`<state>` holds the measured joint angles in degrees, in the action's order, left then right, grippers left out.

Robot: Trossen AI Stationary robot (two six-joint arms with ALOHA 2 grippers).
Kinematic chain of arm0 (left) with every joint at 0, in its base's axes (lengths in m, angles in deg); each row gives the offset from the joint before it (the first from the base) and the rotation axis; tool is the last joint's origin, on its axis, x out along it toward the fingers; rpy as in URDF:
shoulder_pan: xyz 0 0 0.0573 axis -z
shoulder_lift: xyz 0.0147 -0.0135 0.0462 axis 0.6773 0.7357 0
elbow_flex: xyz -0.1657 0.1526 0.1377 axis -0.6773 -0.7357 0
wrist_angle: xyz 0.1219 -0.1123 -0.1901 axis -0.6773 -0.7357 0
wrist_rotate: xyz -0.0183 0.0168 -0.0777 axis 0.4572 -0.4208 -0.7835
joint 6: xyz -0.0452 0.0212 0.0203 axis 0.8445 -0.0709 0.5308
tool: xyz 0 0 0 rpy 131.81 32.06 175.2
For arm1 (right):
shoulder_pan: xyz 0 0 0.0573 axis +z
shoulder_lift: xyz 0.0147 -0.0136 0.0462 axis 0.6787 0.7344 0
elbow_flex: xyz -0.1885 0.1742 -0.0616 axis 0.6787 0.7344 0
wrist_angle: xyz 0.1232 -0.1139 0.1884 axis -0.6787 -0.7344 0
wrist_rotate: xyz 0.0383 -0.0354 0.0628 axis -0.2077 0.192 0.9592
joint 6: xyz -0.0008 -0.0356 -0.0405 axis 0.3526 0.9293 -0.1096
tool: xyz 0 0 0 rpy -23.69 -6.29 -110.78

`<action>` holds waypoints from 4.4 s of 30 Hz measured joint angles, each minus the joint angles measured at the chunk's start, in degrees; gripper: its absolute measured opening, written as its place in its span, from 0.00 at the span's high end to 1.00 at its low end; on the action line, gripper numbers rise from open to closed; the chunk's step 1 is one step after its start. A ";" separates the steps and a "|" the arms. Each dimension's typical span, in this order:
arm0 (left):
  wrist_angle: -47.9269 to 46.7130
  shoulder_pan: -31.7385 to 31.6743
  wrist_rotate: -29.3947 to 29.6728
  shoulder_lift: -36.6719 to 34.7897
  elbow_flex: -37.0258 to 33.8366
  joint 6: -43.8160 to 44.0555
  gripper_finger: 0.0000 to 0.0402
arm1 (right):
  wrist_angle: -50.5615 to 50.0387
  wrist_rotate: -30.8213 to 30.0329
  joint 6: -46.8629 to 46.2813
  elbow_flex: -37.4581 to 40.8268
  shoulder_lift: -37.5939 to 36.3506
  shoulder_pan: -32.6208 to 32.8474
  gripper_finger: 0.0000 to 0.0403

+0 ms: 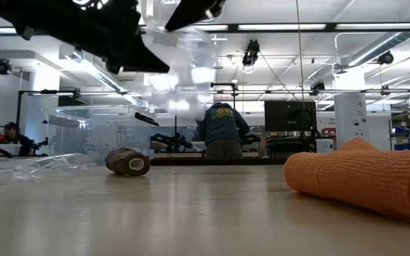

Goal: Roll bandage
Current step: Put the brown bandage into the zip bag

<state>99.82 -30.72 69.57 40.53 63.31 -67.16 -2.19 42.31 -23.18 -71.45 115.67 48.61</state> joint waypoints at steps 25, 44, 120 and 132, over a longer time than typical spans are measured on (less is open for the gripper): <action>-2.45 2.08 -0.23 0.02 -0.33 -7.91 1.00 | -2.57 12.26 2.78 0.11 -3.48 1.49 0.74; -2.48 3.92 -6.30 -1.52 0.06 -18.87 1.00 | -12.15 8.38 3.55 0.79 -1.84 0.46 0.78; -43.86 5.91 17.09 -27.06 0.06 1.76 1.00 | 7.14 -4.35 -41.59 -1.10 23.03 2.39 0.33; -45.65 5.94 12.20 -24.38 0.06 4.57 1.00 | 18.33 8.86 -45.60 -1.27 31.32 -4.59 0.34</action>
<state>54.17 -24.78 81.77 16.15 63.37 -62.58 16.14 51.17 -68.78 -72.72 146.99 44.02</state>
